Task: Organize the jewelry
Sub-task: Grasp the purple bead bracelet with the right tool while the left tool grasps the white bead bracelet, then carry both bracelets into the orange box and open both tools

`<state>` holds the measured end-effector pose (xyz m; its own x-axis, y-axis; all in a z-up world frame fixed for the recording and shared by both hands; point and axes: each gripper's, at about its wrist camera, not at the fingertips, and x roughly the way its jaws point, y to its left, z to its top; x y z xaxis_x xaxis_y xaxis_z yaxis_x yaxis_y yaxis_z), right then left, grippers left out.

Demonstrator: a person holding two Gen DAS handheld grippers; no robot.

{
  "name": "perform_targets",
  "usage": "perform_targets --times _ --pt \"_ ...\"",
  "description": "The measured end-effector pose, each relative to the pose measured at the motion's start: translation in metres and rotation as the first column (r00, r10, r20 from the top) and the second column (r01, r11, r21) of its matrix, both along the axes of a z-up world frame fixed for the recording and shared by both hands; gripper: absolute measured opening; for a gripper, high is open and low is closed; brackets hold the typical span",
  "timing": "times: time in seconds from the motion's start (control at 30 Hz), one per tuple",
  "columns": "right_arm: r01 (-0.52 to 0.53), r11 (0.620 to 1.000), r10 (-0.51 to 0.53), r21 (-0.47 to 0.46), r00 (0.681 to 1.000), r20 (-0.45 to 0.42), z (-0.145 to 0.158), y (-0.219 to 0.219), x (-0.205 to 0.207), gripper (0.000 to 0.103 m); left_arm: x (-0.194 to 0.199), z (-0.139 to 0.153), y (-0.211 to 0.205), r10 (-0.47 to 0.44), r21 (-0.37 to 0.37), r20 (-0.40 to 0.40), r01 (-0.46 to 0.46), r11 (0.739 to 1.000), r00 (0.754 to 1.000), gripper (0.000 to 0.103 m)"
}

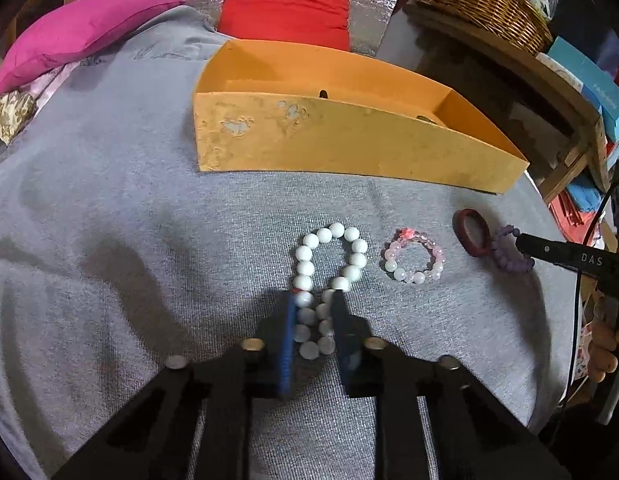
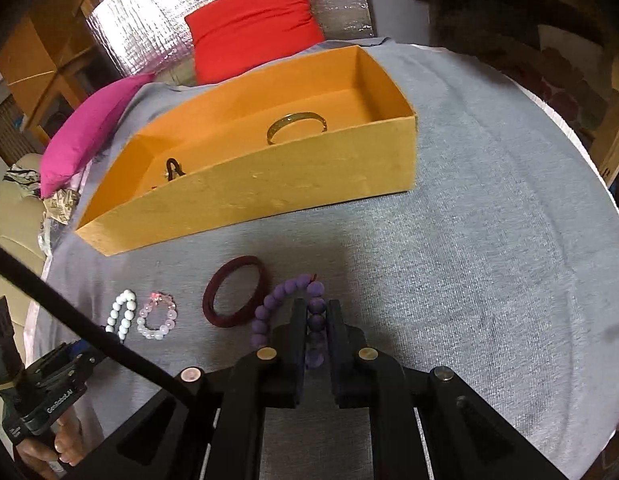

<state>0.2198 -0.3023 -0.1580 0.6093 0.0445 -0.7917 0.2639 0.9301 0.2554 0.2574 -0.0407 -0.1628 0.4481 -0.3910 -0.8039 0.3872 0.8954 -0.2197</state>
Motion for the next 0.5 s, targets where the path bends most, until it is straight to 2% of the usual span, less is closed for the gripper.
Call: perform_targets --times 0.1,0.27,0.5 --pt "0.009 1.0 -0.01 0.029 1.0 0.004 -0.002 -0.011 -0.002 0.01 -0.001 0.003 0.002 0.005 0.014 0.02 -0.005 1.0 1.0 0.009" --pt "0.026 0.998 -0.026 0.053 1.0 0.009 -0.001 -0.022 -0.007 0.01 0.0 0.001 0.004 0.005 0.009 0.007 -0.005 1.0 1.0 0.008" --pt "0.051 0.996 -0.053 0.074 0.998 0.028 0.003 -0.033 -0.013 0.01 -0.002 0.007 0.009 0.019 0.02 0.038 -0.02 1.0 0.999 0.008"
